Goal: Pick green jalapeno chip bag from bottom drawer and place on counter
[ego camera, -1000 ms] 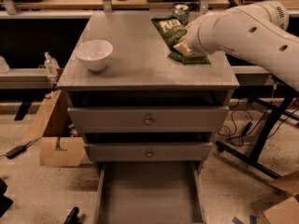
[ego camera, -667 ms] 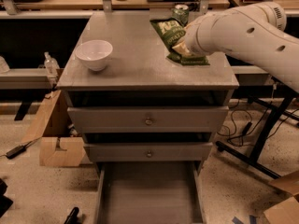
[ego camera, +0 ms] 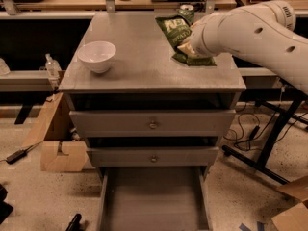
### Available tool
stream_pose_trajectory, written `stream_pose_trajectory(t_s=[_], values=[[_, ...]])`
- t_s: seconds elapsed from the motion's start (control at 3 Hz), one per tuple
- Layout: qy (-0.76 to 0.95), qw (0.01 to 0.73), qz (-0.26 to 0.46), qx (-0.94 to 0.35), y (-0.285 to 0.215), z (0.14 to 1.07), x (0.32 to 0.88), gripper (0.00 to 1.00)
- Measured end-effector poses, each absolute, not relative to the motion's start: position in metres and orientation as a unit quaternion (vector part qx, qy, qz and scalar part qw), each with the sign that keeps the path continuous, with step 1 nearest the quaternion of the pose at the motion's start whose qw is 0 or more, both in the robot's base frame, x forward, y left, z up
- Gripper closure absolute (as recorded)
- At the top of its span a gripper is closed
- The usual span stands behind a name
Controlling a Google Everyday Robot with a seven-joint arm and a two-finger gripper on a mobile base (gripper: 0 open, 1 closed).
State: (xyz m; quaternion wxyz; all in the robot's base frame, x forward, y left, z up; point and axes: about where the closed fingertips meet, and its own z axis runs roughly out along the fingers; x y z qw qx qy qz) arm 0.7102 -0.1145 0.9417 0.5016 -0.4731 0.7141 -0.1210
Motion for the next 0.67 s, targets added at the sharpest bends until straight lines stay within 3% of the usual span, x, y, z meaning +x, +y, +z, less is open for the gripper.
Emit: stream_pose_trajectory(t_s=[0.33,0.67], values=[[0.713,0.502,-0.121,-0.474,-0.1135,0.9432,0.7095,0.11],[0.713,0.503,-0.121,-0.474,-0.1127,0.9442,0.709,0.0]])
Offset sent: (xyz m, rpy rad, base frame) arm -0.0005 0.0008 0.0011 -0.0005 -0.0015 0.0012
